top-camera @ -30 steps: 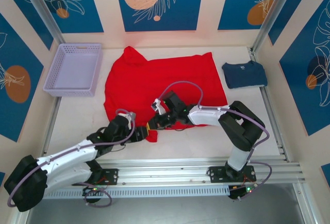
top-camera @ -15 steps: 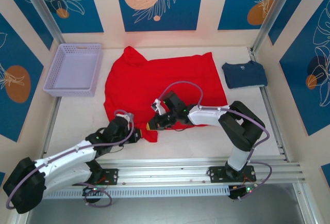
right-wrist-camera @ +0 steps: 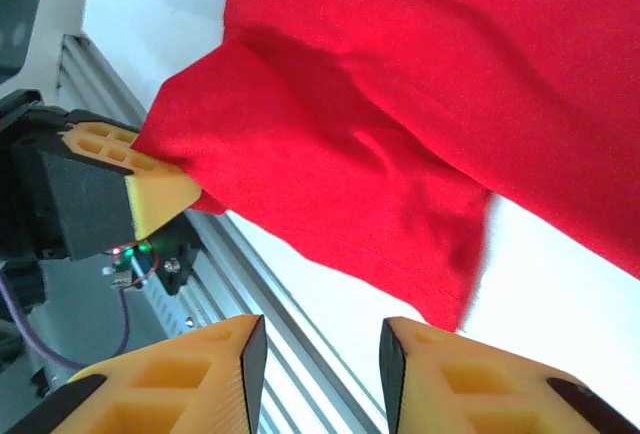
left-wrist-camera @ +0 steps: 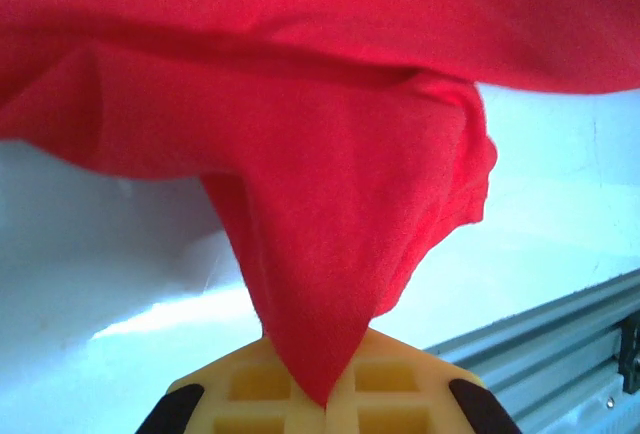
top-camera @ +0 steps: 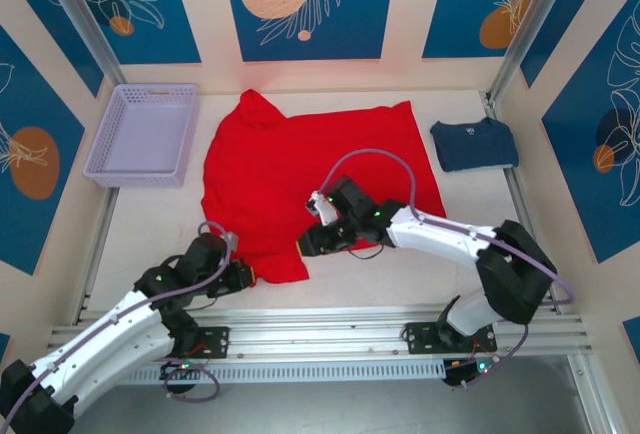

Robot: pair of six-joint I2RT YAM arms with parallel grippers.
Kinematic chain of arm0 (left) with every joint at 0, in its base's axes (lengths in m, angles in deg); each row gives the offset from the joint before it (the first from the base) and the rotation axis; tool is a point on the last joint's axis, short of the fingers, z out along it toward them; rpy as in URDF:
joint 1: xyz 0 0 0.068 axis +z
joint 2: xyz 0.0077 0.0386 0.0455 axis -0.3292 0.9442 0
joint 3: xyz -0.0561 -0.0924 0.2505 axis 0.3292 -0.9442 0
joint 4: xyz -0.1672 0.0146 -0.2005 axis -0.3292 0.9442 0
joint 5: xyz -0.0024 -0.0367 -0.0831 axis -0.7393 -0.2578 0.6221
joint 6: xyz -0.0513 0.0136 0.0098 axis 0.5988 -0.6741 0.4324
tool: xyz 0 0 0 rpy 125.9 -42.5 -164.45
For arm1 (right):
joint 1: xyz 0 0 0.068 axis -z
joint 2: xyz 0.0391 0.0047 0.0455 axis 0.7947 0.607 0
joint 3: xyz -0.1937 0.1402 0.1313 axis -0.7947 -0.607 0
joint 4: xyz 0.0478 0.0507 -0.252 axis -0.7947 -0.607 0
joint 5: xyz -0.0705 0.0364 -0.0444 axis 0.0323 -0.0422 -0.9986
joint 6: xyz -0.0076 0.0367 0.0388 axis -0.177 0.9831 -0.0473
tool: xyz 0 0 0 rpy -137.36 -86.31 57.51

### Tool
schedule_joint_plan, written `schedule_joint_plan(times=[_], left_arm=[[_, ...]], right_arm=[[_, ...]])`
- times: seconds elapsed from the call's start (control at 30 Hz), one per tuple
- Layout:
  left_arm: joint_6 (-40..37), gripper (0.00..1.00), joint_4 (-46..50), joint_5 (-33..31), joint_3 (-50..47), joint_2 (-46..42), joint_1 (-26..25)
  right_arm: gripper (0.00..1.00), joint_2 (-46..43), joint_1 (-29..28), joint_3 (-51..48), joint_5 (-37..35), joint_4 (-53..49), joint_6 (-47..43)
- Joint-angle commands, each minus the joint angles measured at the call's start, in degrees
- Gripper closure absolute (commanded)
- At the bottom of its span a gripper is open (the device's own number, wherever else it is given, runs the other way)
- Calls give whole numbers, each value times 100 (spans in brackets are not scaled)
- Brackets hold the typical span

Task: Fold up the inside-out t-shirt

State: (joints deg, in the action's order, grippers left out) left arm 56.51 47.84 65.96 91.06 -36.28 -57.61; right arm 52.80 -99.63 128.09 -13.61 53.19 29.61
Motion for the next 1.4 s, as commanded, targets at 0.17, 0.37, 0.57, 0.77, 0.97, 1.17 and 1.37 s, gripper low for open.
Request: schedule_joint_plan(times=[0.17, 0.37, 0.57, 0.77, 0.97, 1.17, 1.37], left_arm=[[-161, 100, 411, 720, 678, 419, 256], [-498, 100, 244, 771, 959, 752, 389], [-554, 100, 19, 1006, 1025, 890, 471], [-651, 100, 7, 1222, 1091, 990, 536], [-758, 100, 68, 1267, 1191, 1039, 622], [-793, 100, 81, 1319, 1195, 1039, 718], [-901, 100, 240, 1357, 1281, 974, 787]], right_arm=[[58, -821, 2031, -326, -1874, -1978, 189], [50, -1146, 4180, -583, -2347, -2190, 136], [46, -1071, 5481, -882, -2237, -2199, 157], [45, -613, 5986, -951, -1995, -1974, 122], [48, -133, 6045, -817, -1900, -1933, 122], [55, 290, 6060, -677, -1887, -1871, 68], [81, 390, 6066, -653, -1864, -1782, 12]])
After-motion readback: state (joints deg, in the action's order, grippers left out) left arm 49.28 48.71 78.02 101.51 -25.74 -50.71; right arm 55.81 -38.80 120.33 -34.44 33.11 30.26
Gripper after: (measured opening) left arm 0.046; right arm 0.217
